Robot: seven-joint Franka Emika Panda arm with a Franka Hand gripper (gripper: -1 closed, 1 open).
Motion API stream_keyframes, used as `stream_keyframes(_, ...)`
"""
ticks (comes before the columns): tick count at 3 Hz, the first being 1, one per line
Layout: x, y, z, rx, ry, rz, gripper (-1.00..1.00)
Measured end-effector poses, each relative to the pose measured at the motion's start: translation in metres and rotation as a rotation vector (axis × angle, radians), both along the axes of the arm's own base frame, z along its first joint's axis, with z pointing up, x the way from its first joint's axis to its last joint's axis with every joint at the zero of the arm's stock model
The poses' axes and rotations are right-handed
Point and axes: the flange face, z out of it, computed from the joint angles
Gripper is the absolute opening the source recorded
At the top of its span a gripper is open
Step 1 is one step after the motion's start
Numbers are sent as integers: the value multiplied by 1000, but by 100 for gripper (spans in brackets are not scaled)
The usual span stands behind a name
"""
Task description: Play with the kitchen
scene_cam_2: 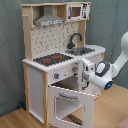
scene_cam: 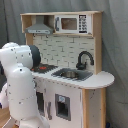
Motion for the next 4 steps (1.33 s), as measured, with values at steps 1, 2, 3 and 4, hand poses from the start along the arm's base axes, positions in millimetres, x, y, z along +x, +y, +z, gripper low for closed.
stream_keyframes(1, 0, 3, -5, -37, 73, 31, 100)
stream_keyframes(2, 4, 3, -5, -122, 111, 36, 100)
stream_keyframes(3, 7, 9, 2, -201, 119, 45, 100)
stream_keyframes(4, 8, 11, 5, -300, 124, 47, 100)
